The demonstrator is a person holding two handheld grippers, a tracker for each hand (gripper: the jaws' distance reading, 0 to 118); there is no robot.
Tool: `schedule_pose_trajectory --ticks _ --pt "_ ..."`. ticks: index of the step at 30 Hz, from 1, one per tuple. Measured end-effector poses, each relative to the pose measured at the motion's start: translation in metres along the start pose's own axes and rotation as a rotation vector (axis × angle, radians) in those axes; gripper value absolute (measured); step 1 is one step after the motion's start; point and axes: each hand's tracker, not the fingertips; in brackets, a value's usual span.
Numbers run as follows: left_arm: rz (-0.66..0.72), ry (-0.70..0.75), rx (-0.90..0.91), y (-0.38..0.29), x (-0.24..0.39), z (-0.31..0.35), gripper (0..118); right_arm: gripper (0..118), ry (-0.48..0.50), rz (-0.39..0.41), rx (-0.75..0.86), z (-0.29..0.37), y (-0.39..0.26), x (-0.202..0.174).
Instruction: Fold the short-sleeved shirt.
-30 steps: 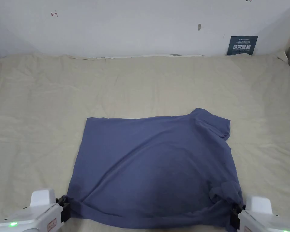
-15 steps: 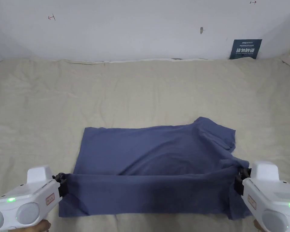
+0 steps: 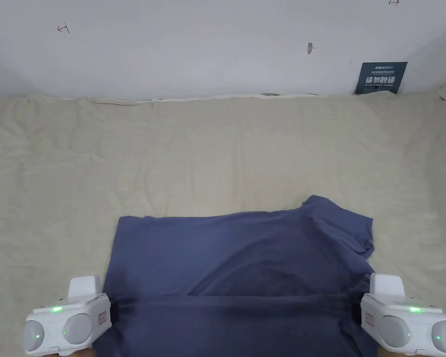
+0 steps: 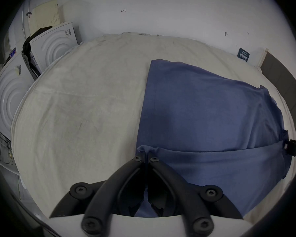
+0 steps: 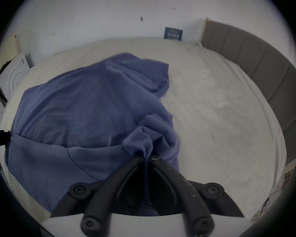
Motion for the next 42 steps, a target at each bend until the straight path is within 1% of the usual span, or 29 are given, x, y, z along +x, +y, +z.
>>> schedule_pose_trajectory --ticks 1,2,3,4,5,6,7,8,9,10,12,17,20,22,23,24,25,26,27,28,29,30,31,32,33,36,39,42 --pt "-0.003 -0.002 0.004 0.000 -0.001 0.001 5 7 0.002 -0.007 0.025 0.002 -0.002 0.000" --pt "-0.006 -0.007 0.007 -0.002 0.001 0.011 13 12 0.002 -0.006 0.034 0.006 -0.001 0.000" --pt "-0.007 -0.005 0.006 -0.001 0.001 0.015 35 24 0.001 -0.001 0.033 0.010 0.000 -0.001" --pt "-0.006 0.005 0.001 0.001 0.002 0.020 63 39 -0.008 0.003 0.033 0.012 0.002 0.002" --pt "-0.002 0.009 -0.001 0.002 0.001 0.027 88 58 -0.014 0.001 0.046 0.020 0.003 0.004" --pt "0.004 0.001 0.007 0.003 0.004 0.044 112 80 -0.005 -0.006 0.074 0.028 0.004 0.007" --pt "0.014 -0.031 0.061 0.004 0.006 0.059 117 93 0.012 -0.014 0.117 0.040 0.006 0.009" --pt "0.017 -0.042 0.123 0.005 0.008 0.076 117 101 0.008 -0.018 0.152 0.059 0.009 0.008" --pt "0.015 -0.042 0.169 0.006 0.010 0.090 115 103 0.004 -0.021 0.185 0.072 0.010 0.008" --pt "0.011 -0.041 0.200 0.008 0.011 0.096 115 103 0.007 -0.021 0.234 0.091 0.011 0.009" --pt "-0.011 -0.061 0.272 0.010 0.017 0.128 115 103 0.028 -0.017 0.326 0.126 0.014 0.010" --pt "-0.058 -0.075 0.529 -0.001 0.040 0.209 115 103 0.059 -0.024 0.554 0.219 0.000 0.008" --pt "-0.088 -0.058 0.627 -0.014 0.053 0.241 114 104 0.039 -0.023 0.653 0.253 -0.013 0.004" --pt "-0.108 -0.047 0.689 -0.025 0.063 0.259 111 104 0.033 -0.015 0.706 0.269 -0.023 0.002" --pt "-0.119 -0.041 0.714 -0.031 0.067 0.265 109 104 0.029 -0.010 0.727 0.276 -0.029 0.000" --pt "-0.128 -0.037 0.731 -0.036 0.069 0.268 101 104 0.025 -0.009 0.745 0.280 -0.034 -0.002" --pt "-0.124 -0.038 0.731 -0.043 0.071 0.272 92 103 0.022 -0.007 0.763 0.284 -0.039 -0.003" --pt "-0.126 -0.041 0.740 -0.047 0.070 0.270 80 101 0.017 -0.003 0.776 0.288 -0.045 -0.005" --pt "-0.128 -0.045 0.752 -0.052 0.070 0.272 58 90 0.013 0.000 0.780 0.290 -0.050 -0.006" --pt "-0.130 -0.047 0.757 -0.056 0.071 0.273 39 74 0.007 0.004 0.785 0.291 -0.053 -0.008" --pt "-0.136 -0.050 0.751 -0.059 0.072 0.273 19 50 0.003 0.008 0.788 0.292 -0.057 -0.010" --pt "-0.136 -0.056 0.743 -0.059 0.071 0.272 0 15 -0.001 0.013 0.788 0.292 -0.059 -0.011" --pt "-0.134 -0.057 0.736 -0.062 0.070 0.271 0 2 0.000 0.021 0.789 0.292 -0.061 -0.012" --pt "-0.133 -0.071 0.732 -0.064 0.068 0.271 0 1 -0.003 0.033 0.800 0.290 -0.062 -0.014" --pt "-0.129 -0.105 0.721 -0.065 0.066 0.271 0 1 0.015 0.038 0.789 0.289 -0.062 -0.014" --pt "-0.101 -0.106 0.714 -0.065 0.062 0.271 0 1 0.000 0.063 0.779 0.287 -0.062 -0.018" --pt "-0.103 -0.098 0.708 -0.062 0.060 0.271 0 1 0.021 0.046 0.777 0.287 -0.061 -0.018" --pt "-0.120 -0.090 0.677 -0.059 0.058 0.269 0 1 0.018 0.047 0.777 0.286 -0.056 -0.019"
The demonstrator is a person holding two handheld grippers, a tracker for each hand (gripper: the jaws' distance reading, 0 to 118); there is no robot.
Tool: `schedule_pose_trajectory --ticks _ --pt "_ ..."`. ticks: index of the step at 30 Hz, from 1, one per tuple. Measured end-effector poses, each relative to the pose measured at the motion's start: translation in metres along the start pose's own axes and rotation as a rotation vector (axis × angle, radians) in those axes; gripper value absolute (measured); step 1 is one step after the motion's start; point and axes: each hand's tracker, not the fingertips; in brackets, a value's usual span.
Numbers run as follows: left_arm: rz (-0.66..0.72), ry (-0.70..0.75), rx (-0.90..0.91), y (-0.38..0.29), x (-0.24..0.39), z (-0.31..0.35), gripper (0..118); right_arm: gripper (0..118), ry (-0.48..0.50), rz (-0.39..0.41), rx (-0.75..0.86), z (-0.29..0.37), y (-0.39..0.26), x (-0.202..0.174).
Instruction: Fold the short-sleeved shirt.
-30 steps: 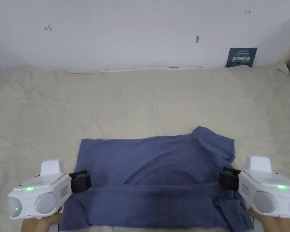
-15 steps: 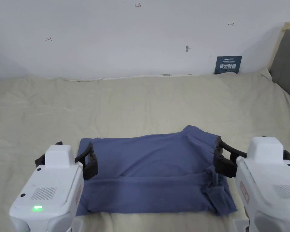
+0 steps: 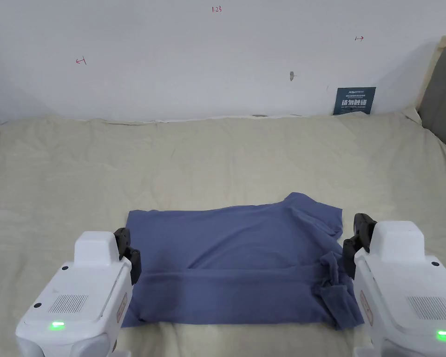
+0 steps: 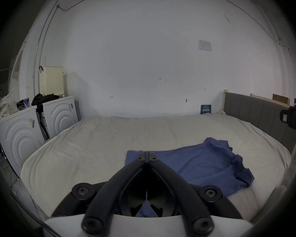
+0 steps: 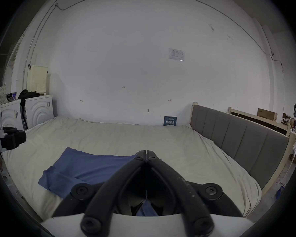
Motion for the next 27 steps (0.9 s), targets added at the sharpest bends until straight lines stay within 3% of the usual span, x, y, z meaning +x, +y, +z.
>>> schedule_pose_trajectory --ticks 11,12,13,15,16,17,21,22,23,24,25,27 --pt "0.095 -0.041 -0.451 -0.060 -0.060 -0.081 3 1 0.011 -0.003 -0.046 -0.021 -0.006 -0.003" --pt "0.120 -0.045 -0.486 -0.059 -0.060 -0.078 18 1 0.011 -0.002 -0.053 -0.024 -0.008 -0.003" --pt "0.131 -0.058 -0.521 -0.063 -0.063 -0.082 40 1 0.012 -0.003 -0.058 -0.026 -0.010 -0.003" --pt "0.179 -0.039 -0.560 -0.077 -0.072 -0.095 103 1 0.009 -0.006 -0.077 -0.031 -0.014 -0.004" --pt "0.181 -0.028 -0.586 -0.086 -0.076 -0.102 114 1 0.009 -0.008 -0.086 -0.033 -0.016 -0.004" --pt "0.186 -0.009 -0.585 -0.095 -0.079 -0.108 116 1 0.011 -0.011 -0.098 -0.036 -0.018 -0.004" --pt "0.174 0.033 -0.674 -0.115 -0.075 -0.121 108 1 0.013 -0.011 -0.132 -0.046 -0.026 -0.004" --pt "0.178 0.038 -0.698 -0.121 -0.075 -0.124 100 1 0.014 -0.011 -0.141 -0.047 -0.028 -0.004" --pt "0.179 0.037 -0.707 -0.127 -0.075 -0.128 87 1 0.015 -0.013 -0.151 -0.049 -0.030 -0.003" --pt "0.176 0.030 -0.716 -0.133 -0.075 -0.128 62 1 0.015 -0.016 -0.159 -0.051 -0.032 -0.002" --pt "0.174 0.026 -0.724 -0.137 -0.074 -0.129 44 1 0.012 -0.020 -0.167 -0.052 -0.034 0.000" --pt "0.164 0.037 -0.734 -0.144 -0.068 -0.128 40 1 0.003 -0.028 -0.186 -0.055 -0.039 0.004"
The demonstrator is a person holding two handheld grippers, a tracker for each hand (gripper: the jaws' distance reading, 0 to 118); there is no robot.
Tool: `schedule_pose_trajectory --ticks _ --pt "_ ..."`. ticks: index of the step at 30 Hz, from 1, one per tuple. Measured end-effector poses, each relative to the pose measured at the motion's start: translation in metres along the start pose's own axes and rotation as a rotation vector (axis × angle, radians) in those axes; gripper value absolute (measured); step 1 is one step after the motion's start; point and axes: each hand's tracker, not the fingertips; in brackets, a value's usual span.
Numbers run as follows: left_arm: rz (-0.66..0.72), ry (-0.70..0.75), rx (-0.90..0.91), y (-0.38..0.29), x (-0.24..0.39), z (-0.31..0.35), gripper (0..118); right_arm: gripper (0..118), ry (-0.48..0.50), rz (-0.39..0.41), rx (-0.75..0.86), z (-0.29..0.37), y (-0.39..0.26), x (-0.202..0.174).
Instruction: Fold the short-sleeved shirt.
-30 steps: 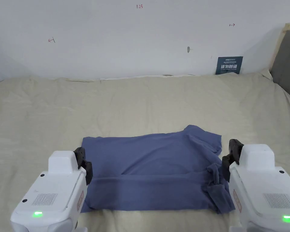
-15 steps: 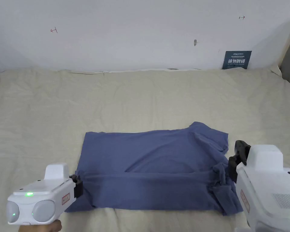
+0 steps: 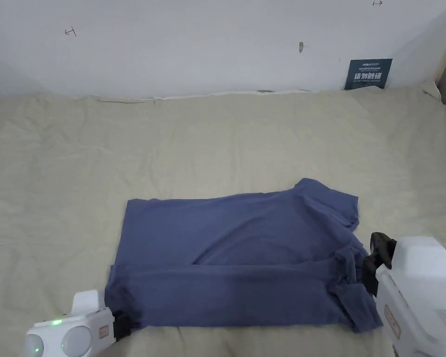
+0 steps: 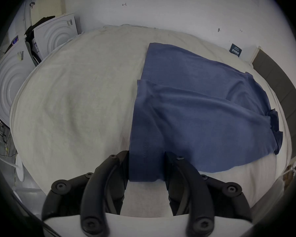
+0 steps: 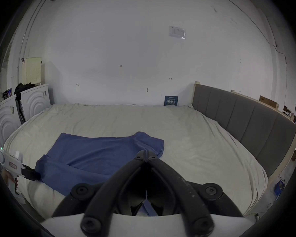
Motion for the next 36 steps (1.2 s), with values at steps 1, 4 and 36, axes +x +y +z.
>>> schedule_pose_trajectory --ticks 1,4,36 --pt "-0.007 0.003 0.032 -0.002 0.002 0.004 30 1 -0.004 -0.005 -0.011 -0.002 -0.002 0.002" --pt "-0.011 -0.045 0.051 0.002 0.004 0.010 9 9 -0.012 -0.031 -0.065 -0.012 -0.010 0.012" --pt "0.069 -0.067 0.138 -0.022 -0.028 0.072 9 12 0.097 -0.244 -0.465 -0.037 -0.105 0.062"
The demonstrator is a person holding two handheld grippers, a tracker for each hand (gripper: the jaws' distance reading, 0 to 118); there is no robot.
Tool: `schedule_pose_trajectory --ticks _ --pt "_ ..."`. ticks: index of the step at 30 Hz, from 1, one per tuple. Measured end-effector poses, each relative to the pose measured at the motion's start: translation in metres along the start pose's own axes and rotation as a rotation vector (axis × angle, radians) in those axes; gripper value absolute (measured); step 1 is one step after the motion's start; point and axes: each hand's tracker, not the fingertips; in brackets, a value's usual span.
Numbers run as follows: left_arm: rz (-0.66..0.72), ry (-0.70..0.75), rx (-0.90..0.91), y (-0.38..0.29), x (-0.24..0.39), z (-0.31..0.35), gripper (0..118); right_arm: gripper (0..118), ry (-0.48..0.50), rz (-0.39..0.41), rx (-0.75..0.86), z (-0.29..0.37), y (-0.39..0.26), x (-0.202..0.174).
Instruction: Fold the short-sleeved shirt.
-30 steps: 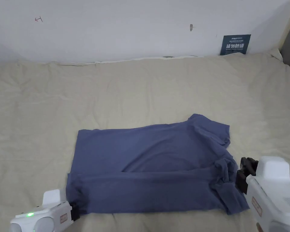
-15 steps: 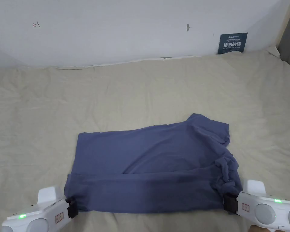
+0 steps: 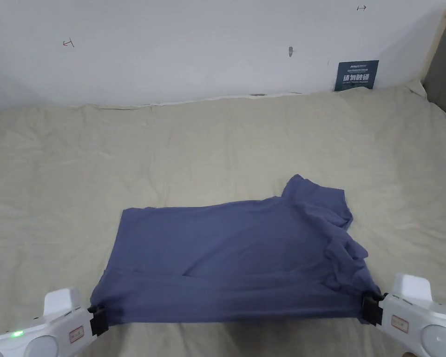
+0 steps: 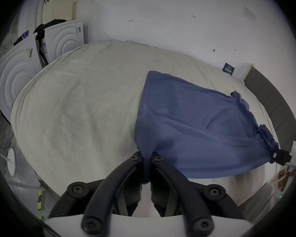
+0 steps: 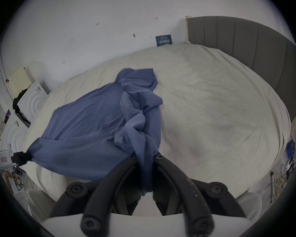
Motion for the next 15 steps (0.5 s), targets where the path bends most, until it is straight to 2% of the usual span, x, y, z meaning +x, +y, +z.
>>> schedule_pose_trajectory --ticks 4,8,12,14,15 --pt "0.002 0.021 -0.037 -0.026 -0.005 0.015 9 12 -0.006 0.001 -0.077 -0.005 -0.030 0.003" --pt "0.021 0.041 -0.125 -0.052 -0.018 -0.009 9 12 -0.033 -0.034 -0.152 -0.023 -0.054 0.010" --pt "0.008 0.065 -0.137 -0.056 -0.006 -0.007 11 12 -0.018 -0.094 -0.132 -0.017 -0.051 0.012" --pt "0.021 0.107 -0.159 -0.050 -0.001 -0.007 30 24 -0.017 -0.105 -0.119 -0.008 -0.046 0.010" --pt "0.021 0.114 -0.167 -0.046 0.001 -0.003 54 38 -0.038 -0.091 -0.091 -0.006 -0.043 0.010"
